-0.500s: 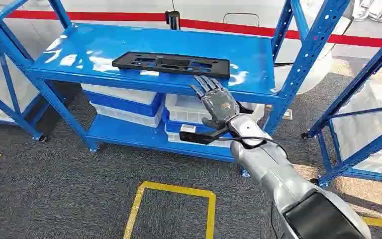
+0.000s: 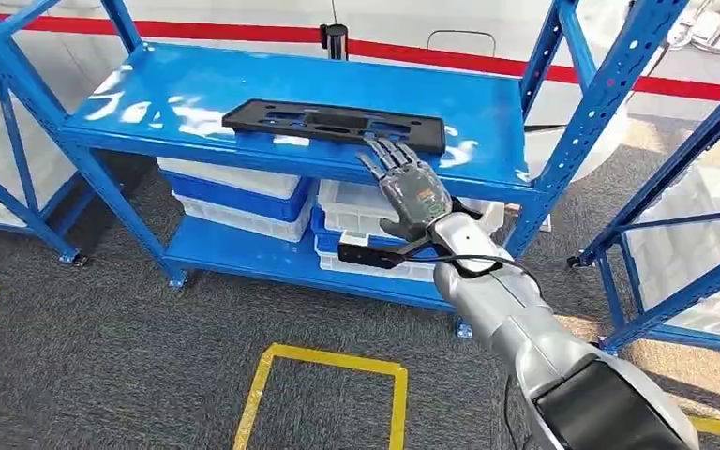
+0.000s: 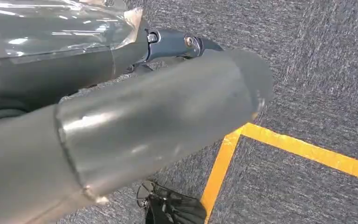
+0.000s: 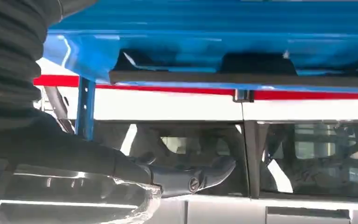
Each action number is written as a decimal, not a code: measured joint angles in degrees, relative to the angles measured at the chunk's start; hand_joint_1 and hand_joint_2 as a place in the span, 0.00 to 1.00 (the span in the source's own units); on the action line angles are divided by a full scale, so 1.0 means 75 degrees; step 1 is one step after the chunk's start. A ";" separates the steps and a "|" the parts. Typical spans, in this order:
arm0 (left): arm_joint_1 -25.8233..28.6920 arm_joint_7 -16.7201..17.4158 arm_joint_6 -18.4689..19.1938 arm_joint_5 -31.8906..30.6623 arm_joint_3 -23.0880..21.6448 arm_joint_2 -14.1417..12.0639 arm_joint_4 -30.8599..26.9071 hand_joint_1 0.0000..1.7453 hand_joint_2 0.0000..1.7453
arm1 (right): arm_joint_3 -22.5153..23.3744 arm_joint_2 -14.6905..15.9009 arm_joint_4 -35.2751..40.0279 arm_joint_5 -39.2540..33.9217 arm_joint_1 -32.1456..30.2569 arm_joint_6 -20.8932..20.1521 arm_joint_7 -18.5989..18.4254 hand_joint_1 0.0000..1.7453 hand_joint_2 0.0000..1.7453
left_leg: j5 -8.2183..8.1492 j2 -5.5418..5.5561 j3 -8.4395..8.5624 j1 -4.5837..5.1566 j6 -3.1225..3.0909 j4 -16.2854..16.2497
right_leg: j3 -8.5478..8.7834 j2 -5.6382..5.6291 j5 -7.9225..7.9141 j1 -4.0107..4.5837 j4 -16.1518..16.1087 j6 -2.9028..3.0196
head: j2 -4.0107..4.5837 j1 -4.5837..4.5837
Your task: Take the parts from the cabinet and place them on the table.
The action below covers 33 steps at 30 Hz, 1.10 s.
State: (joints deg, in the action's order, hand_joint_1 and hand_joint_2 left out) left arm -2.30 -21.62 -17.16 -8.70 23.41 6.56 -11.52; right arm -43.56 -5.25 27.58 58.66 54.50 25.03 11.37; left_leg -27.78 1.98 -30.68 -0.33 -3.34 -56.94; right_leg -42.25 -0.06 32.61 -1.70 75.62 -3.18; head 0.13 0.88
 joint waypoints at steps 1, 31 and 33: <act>0.0010 0.0000 -0.0003 -0.0015 0.0000 0.0003 0.0000 0.00 0.00 | 0.0003 0.0029 0.0000 0.0003 -0.0022 0.0000 0.0000 0.00 1.00 | -0.0034 0.0022 0.0031 -0.0019 0.0024 -0.0007 | 0.0050 0.0001 -0.0171 -0.0004 -0.0266 -0.0031 | 0.0000 -0.0012; -0.0012 0.0047 -0.0035 -0.0108 -0.0003 -0.0014 0.0029 0.00 0.00 | 0.0131 0.0026 0.0029 0.0338 -0.0097 -0.0012 -0.0085 0.00 1.00 | 0.0367 -0.0068 -0.0326 0.0091 0.0003 0.0058 | 0.0399 -0.0033 0.0703 0.0224 -0.0361 0.0414 | 0.0000 0.0043; 0.0013 0.0052 -0.0038 -0.0108 0.0000 -0.0006 0.0035 0.00 0.00 | 0.0123 0.0017 0.0029 0.0355 -0.0104 -0.0015 -0.0093 0.00 1.00 | 0.0154 -0.0039 -0.0028 0.0093 0.0041 0.0058 | 0.0395 -0.0032 0.0358 0.0210 -0.1186 0.0246 | 0.0000 0.0043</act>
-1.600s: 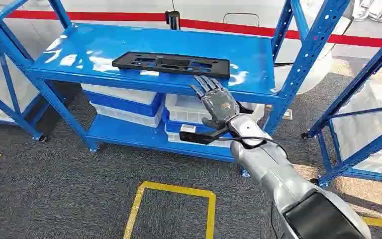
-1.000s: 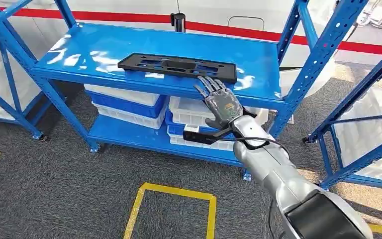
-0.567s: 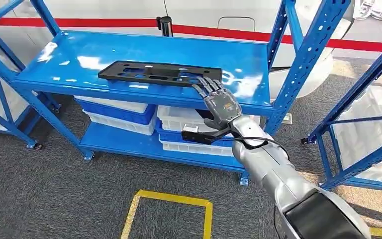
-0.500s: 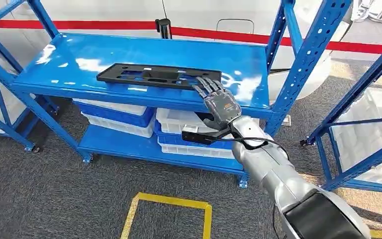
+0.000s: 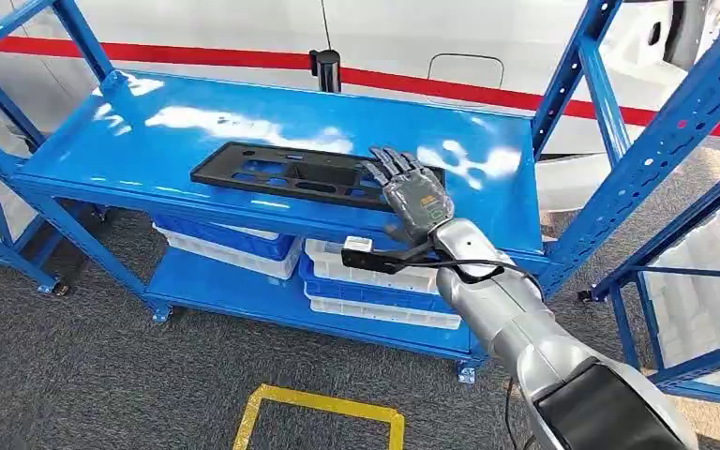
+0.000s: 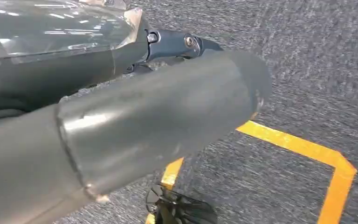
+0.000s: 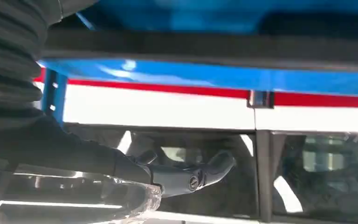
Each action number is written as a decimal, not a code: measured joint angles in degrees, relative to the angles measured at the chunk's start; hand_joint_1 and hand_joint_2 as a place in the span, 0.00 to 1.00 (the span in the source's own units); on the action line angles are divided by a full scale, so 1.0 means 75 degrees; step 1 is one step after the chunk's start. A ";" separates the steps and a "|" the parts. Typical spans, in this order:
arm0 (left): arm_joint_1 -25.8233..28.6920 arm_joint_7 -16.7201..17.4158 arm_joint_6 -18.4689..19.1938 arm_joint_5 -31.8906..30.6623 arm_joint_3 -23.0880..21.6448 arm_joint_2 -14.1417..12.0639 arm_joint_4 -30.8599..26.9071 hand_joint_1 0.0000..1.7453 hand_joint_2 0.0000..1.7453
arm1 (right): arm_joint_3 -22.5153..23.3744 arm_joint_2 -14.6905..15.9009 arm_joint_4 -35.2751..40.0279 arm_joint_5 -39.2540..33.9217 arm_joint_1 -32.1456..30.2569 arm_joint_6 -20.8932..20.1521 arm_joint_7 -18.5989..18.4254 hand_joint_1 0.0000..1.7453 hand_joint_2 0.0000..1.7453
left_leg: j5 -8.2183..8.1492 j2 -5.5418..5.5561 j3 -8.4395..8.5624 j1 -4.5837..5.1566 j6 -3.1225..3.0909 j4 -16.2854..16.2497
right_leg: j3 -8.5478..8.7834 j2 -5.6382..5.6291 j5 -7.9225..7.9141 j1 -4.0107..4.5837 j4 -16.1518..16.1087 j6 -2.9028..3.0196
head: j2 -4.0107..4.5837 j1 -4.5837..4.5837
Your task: Take the parts from the cabinet and place them on the table.
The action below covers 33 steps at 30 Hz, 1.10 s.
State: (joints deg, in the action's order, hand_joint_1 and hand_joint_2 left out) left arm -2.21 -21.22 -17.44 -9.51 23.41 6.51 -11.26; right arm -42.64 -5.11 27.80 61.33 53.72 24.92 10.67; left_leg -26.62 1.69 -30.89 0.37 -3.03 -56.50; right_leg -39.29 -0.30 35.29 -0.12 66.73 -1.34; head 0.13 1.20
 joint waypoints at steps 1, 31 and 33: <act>0.0000 -0.0003 0.0000 0.0000 0.0000 0.0003 0.0000 0.00 0.00 | 0.0000 0.0000 -0.0003 0.0000 0.0000 -0.0006 -0.0006 0.00 1.00 | -0.0110 0.0014 0.0141 -0.0003 0.0019 0.0000 | 0.0074 0.0001 -0.0551 -0.0016 -0.0579 -0.0161 | 0.0000 0.0000; -0.0105 -0.2022 -0.0740 0.0023 0.0257 0.0149 0.0020 0.00 1.00 | 0.0213 -0.0361 -0.0495 0.0288 0.0270 -0.0014 -0.0294 1.00 1.00 | 0.0387 -0.0182 -0.0556 -0.0007 0.0240 -0.0079 | 0.0991 0.0050 -0.1264 0.0065 -0.1440 0.0234 | 0.0000 0.0044; -0.0105 -0.2034 -0.0755 0.0023 0.0262 0.0149 0.0020 0.00 1.00 | 0.0218 -0.0361 -0.0490 0.0271 0.0275 -0.0003 -0.0253 1.00 1.00 | 0.0389 -0.0182 -0.0555 -0.0006 0.0238 -0.0079 | 0.0991 0.0050 -0.1264 0.0064 -0.1440 0.0233 | 0.0000 0.0044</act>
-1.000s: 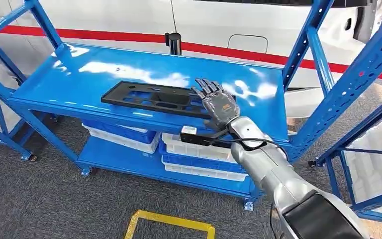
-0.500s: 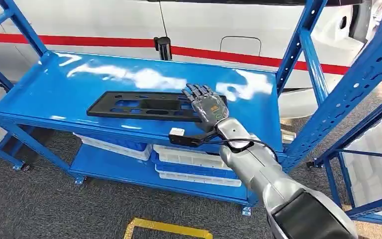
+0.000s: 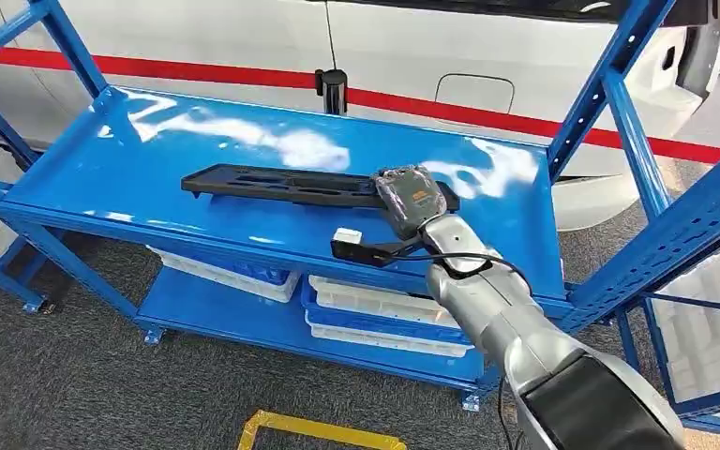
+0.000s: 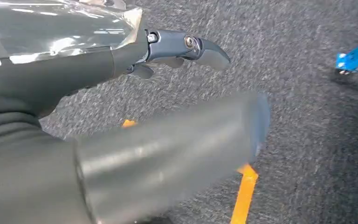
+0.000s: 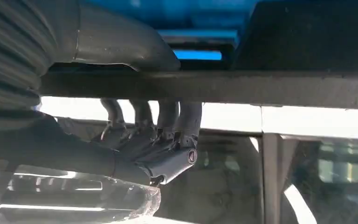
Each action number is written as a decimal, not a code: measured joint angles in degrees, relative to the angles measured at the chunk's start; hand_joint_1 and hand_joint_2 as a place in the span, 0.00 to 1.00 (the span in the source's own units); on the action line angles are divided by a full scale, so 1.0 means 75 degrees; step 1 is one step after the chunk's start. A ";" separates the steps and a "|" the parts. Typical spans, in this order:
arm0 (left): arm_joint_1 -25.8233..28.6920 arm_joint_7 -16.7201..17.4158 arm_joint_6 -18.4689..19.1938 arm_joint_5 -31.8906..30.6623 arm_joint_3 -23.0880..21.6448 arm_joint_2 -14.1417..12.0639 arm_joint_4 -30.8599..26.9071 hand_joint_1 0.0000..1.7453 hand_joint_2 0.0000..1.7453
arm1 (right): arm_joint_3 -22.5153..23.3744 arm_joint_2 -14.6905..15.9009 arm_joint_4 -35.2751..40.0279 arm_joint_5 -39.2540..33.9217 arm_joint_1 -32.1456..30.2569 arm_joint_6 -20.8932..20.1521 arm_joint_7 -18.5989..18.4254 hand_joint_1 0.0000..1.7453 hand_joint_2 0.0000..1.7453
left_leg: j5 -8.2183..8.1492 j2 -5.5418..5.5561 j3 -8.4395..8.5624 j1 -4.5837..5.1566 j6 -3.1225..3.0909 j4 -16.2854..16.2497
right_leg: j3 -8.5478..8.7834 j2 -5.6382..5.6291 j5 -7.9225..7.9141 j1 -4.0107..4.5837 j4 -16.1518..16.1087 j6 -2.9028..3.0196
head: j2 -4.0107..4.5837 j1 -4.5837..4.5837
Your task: Take the parts from the cabinet and place them on the table.
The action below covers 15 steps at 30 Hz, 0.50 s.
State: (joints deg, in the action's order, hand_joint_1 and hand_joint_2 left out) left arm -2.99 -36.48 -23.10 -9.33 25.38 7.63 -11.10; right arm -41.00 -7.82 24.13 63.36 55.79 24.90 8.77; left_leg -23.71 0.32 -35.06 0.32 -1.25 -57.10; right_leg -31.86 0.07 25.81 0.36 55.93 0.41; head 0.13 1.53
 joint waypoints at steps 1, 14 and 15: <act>0.0000 0.0000 0.0000 0.0000 0.0000 0.0000 0.0000 0.00 1.00 | 0.0000 0.0000 0.0000 0.0000 0.0000 0.0000 0.0000 1.00 1.00 | 0.0000 0.0000 0.0000 0.0000 0.0000 0.0000 | 0.0000 0.0000 0.0000 0.0000 0.0000 0.0000 | 0.0000 0.0000; 0.0010 -0.0163 -0.0253 -0.0114 0.0181 -0.0003 0.0000 0.00 1.00 | 0.0772 0.0994 0.2688 -0.1521 0.0749 -0.0843 0.1218 1.00 1.00 | 0.0024 0.0014 -0.0017 0.0031 -0.0068 -0.0006 | -0.0021 0.0009 -0.0030 -0.0050 -0.0006 -0.0155 | 0.0000 0.0006; 0.0011 -0.0166 -0.0221 -0.0114 0.0187 -0.0003 0.0000 0.00 1.00 | 0.0792 0.1090 0.2919 -0.1585 0.0792 -0.0901 0.1226 1.00 1.00 | 0.0024 0.0013 -0.0017 0.0030 -0.0068 -0.0006 | -0.0022 0.0009 -0.0030 -0.0050 -0.0006 -0.0155 | 0.0000 0.0003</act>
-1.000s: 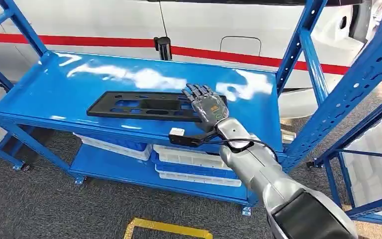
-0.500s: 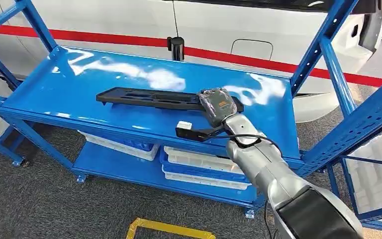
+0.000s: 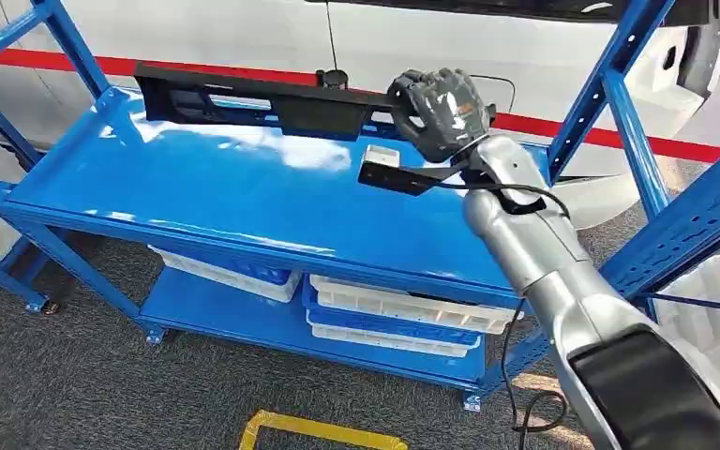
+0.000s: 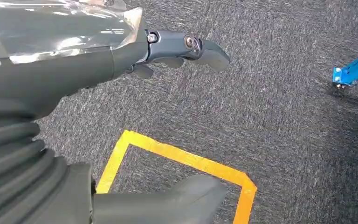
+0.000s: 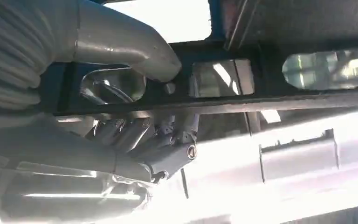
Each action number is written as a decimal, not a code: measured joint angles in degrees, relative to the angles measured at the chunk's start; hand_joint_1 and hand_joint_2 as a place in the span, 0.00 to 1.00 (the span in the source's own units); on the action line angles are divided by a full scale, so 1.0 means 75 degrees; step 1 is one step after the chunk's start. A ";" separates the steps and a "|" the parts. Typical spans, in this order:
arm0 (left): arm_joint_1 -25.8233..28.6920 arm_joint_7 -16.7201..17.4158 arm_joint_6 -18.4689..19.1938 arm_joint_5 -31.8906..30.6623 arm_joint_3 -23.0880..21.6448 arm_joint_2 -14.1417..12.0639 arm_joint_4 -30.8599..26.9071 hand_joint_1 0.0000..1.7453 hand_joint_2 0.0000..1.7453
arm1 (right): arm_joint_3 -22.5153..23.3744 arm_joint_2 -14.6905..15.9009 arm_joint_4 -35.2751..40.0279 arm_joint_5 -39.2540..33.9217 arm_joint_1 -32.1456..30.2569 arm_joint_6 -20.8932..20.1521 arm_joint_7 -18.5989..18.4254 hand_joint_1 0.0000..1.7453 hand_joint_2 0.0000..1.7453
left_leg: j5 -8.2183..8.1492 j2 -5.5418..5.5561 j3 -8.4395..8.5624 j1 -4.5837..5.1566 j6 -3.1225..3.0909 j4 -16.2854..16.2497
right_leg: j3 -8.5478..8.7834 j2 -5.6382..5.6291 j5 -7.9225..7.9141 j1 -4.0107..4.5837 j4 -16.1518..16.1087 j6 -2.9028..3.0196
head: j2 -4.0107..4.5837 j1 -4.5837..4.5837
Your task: Take the parts from the cabinet and place them on the table.
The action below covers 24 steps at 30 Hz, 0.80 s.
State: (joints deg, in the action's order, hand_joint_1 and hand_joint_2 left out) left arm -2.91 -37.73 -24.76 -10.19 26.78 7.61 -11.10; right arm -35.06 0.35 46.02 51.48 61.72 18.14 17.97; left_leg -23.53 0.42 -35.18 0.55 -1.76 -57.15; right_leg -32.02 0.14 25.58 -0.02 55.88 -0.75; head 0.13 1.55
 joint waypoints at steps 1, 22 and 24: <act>0.0000 0.0000 0.0029 0.0000 0.0009 0.0000 0.0000 0.00 1.00 | 0.0015 0.0090 0.0232 -0.0047 0.0033 -0.0053 0.0003 1.00 1.00 | -0.0001 0.0000 0.0000 -0.0002 0.0000 0.0000 | -0.0001 0.0000 0.0000 0.0000 0.0000 0.0000 | 0.0000 0.0006; -0.0018 0.1710 0.0276 -0.0475 0.0035 -0.0026 0.0000 0.00 1.00 | 0.0140 0.0944 0.1575 -0.0709 -0.0243 -0.0041 -0.0084 1.00 1.00 | 0.0045 -0.0003 0.0048 -0.0046 -0.0191 0.0123 | 0.0041 0.0004 -0.0069 -0.0022 -0.0132 -0.0167 | 0.0000 0.0003; -0.0025 0.1731 0.0332 -0.0580 -0.0012 -0.0009 0.0000 0.00 1.00 | 0.0195 0.0996 0.1520 -0.0746 -0.0245 -0.0026 -0.0102 1.00 1.00 | 0.0142 -0.0026 0.0158 -0.0098 -0.0212 0.0297 | -0.0198 -0.0007 0.0212 -0.0041 0.0344 -0.0123 | 0.0000 -0.0009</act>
State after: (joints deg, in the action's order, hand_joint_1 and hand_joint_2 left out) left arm -3.10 -24.74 -22.27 -14.53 26.69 7.54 -11.10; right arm -33.59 7.82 57.42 45.88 59.89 17.94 17.20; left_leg -22.47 0.22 -33.99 -0.19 -3.35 -54.92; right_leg -33.51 0.09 27.17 -0.33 58.46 -1.68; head 0.13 1.49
